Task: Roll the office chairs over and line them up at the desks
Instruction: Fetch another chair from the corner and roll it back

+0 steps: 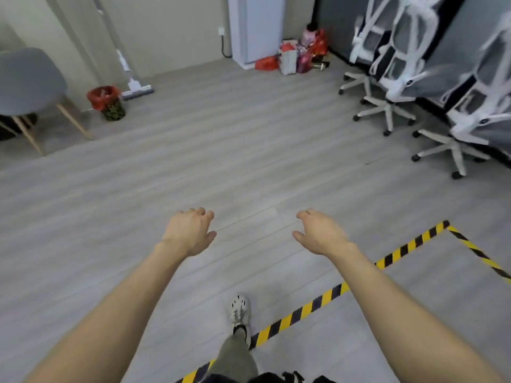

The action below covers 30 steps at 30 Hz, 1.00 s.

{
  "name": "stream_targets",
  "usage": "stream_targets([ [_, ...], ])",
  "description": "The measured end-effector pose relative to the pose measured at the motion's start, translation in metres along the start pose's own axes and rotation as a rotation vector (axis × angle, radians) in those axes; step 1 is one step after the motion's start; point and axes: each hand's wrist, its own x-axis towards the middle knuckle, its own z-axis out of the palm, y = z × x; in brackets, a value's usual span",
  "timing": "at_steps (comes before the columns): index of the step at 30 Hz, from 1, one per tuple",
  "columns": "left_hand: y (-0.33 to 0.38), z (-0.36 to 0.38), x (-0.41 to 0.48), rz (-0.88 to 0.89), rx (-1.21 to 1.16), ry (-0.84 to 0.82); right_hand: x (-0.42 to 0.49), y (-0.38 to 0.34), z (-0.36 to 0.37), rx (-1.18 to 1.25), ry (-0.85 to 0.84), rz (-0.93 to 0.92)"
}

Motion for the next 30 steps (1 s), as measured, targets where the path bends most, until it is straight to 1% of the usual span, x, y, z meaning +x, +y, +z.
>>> stream_targets([
  [6, 0.033, -0.059, 0.187, 0.185, 0.041, 0.008, 0.089, 0.093, -0.048, 0.122, 0.03, 0.232],
  [9, 0.064, -0.102, 0.276, 0.291, 0.075, 0.016, 0.121, 0.139, -0.077, 0.182, 0.044, 0.347],
  [13, 0.13, -0.166, 0.381, 0.445, 0.126, 0.044, 0.157, 0.208, -0.108, 0.241, 0.095, 0.484],
  [18, 0.235, -0.225, 0.505, 0.589, 0.178, 0.088, 0.208, 0.315, -0.131, 0.295, 0.137, 0.629],
  [20, 0.28, -0.244, 0.557, 0.641, 0.197, 0.105, 0.233, 0.366, -0.141, 0.29, 0.147, 0.656],
  [23, 0.348, -0.273, 0.629, 0.672, 0.209, 0.118, 0.276, 0.443, -0.16, 0.306, 0.15, 0.68],
  [26, 0.404, -0.311, 0.688, 0.695, 0.204, 0.11, 0.316, 0.512, -0.193, 0.313, 0.128, 0.678],
  [30, 0.467, -0.362, 0.766, 0.691, 0.183, 0.155, 0.371, 0.597, -0.246, 0.29, 0.128, 0.683],
])
